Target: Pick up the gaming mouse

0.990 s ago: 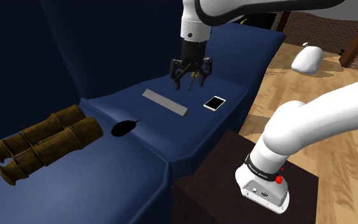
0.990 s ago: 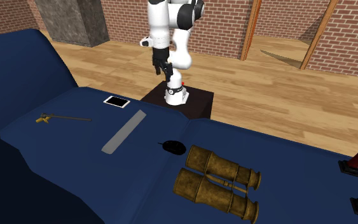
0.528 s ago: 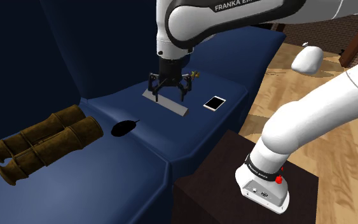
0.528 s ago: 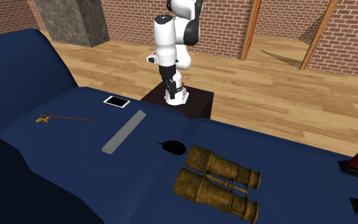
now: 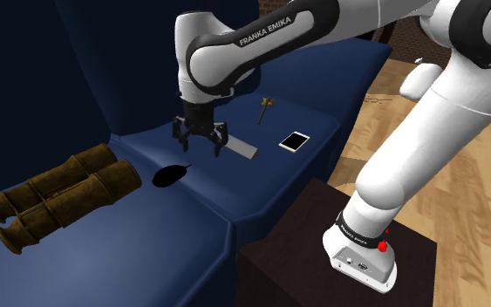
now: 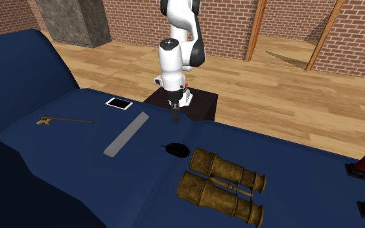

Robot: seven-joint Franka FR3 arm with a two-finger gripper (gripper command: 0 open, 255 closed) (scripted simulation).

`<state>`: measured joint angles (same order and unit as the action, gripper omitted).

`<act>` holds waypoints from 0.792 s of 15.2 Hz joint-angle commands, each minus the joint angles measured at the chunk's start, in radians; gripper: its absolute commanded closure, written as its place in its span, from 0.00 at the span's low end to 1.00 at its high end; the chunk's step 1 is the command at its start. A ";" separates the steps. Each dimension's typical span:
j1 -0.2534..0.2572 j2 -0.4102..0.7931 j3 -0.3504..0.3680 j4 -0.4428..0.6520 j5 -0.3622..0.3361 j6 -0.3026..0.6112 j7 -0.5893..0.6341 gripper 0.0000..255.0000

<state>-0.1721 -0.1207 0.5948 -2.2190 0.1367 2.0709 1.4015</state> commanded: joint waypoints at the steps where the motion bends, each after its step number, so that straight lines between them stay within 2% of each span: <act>1: -0.007 0.091 0.023 0.046 -0.046 0.036 0.121 0.00; 4: 0.004 0.233 0.027 0.126 -0.132 0.078 0.288 0.00; 9: 0.064 0.446 -0.026 0.279 -0.249 0.115 0.522 0.00; 12: 0.072 0.470 -0.035 0.266 -0.263 0.149 0.529 0.00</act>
<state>-0.1046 0.3349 0.5641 -1.9591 -0.1186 2.2125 1.9223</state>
